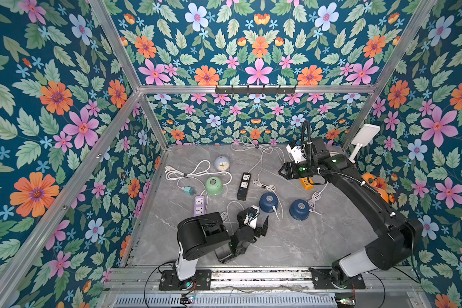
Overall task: Charge the cordless meat grinders
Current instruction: Pick up the plug from the center of the board.
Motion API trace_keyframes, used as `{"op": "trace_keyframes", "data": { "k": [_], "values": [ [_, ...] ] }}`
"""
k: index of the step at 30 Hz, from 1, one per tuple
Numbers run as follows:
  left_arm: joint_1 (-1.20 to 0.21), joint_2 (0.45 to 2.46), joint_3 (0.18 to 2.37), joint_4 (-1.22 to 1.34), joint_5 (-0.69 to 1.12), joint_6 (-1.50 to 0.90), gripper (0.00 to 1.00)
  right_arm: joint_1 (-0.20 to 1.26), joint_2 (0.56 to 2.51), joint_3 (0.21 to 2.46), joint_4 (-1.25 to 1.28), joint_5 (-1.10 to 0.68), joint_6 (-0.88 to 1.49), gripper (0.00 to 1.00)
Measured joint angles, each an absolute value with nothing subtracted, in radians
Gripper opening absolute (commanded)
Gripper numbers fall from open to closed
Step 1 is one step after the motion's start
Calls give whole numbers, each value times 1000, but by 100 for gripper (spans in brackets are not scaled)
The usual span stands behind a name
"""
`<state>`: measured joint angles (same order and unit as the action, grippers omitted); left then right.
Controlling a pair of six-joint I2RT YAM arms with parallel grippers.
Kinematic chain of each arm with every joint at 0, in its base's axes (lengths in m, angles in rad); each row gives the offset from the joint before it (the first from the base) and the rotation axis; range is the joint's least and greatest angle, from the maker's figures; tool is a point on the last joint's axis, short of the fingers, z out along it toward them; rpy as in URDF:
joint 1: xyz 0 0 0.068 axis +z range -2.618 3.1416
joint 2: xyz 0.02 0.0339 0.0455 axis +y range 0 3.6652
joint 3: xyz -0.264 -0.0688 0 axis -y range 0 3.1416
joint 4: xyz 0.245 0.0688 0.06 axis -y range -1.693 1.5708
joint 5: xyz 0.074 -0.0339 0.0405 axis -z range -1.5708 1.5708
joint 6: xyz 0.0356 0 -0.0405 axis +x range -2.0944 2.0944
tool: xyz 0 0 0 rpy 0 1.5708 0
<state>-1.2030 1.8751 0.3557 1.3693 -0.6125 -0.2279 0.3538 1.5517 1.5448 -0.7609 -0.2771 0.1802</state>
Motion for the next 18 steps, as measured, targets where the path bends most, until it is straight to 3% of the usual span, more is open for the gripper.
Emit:
{"op": "trace_keyframes", "data": {
  "k": [4,10,18],
  "values": [
    [-1233,1775,334,1287,-656,-265,96,286,1686,1593,-736,-258,207,67],
    [-1230,1519,432,912,-685,-345,98,213,1932,1717,-745,-222,230,68],
    [-1079,1308,477,511,-552,-390,98,202,2195,1930,-804,-159,221,70]
  ]
}}
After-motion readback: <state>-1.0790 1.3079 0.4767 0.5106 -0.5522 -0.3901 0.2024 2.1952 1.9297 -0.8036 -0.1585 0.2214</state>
